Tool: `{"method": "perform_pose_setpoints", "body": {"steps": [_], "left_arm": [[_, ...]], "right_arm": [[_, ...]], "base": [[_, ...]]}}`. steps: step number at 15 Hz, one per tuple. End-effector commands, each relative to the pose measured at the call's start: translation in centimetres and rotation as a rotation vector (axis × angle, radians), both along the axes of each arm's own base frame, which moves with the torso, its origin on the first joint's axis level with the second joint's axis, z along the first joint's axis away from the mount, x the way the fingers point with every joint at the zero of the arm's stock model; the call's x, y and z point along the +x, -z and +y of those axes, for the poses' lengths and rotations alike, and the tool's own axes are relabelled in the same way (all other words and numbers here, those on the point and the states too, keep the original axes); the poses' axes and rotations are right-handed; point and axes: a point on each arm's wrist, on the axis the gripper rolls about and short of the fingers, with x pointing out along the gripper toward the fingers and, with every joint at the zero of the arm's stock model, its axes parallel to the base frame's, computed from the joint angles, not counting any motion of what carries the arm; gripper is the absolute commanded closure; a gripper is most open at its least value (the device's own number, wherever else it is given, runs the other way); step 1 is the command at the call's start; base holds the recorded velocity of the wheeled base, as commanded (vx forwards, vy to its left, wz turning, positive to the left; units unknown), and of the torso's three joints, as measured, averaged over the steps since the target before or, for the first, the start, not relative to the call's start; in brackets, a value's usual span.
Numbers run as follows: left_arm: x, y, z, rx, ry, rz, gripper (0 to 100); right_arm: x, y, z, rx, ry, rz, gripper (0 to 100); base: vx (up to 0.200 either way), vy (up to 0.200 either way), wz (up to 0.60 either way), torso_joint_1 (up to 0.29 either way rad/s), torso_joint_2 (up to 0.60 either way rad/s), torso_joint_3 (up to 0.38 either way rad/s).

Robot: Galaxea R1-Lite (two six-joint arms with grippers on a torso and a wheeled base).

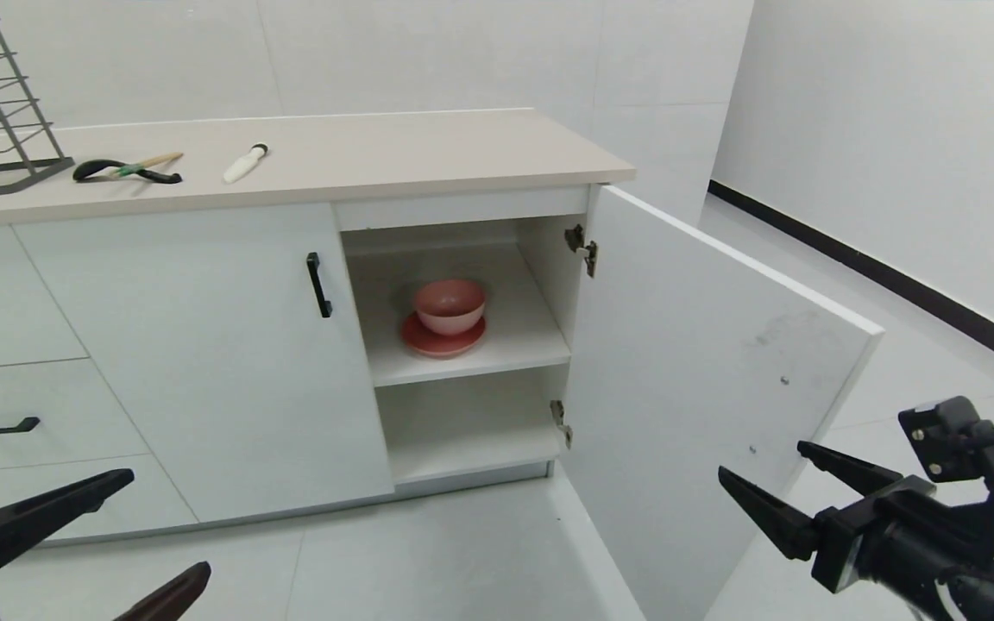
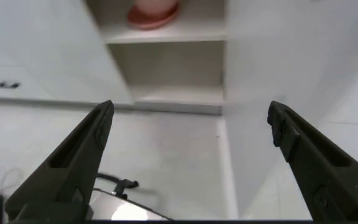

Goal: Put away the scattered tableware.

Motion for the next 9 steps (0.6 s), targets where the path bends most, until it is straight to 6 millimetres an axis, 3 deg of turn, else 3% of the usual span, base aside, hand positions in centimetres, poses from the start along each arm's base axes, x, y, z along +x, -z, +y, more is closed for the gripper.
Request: {"method": "perform_pose_setpoints", "body": {"steps": [1,2,4,9], "left_arm": [[-0.1,0.0,0.0,-0.002,0.001,-0.006,0],[-0.3,-0.1,0.1,-0.01,0.003,-0.023,0],[-0.8,0.1,0.3,-0.021,0.023,-0.05,0],[-1.0,0.2,0.2,-0.027,0.051,-0.067,0]], "right_arm": [[-1.1,-1.0,-0.8,0.02,0.002,-0.031,0],[-1.5,-1.3,-0.9,0.029,-0.009,-0.04,100],[-2.4,-1.5,-1.3,0.021,-0.023,-0.027,100],[-3.3,-1.5,-1.8,0.013,-0.032,-0.012,100]], "base": [[0.2,-0.2,0.0,0.007,0.01,-0.002],[0.0,-0.2,0.0,0.007,0.01,0.002],[0.0,0.0,0.0,0.0,0.0,0.0],[-0.2,0.0,0.0,0.003,0.01,0.0]]}}
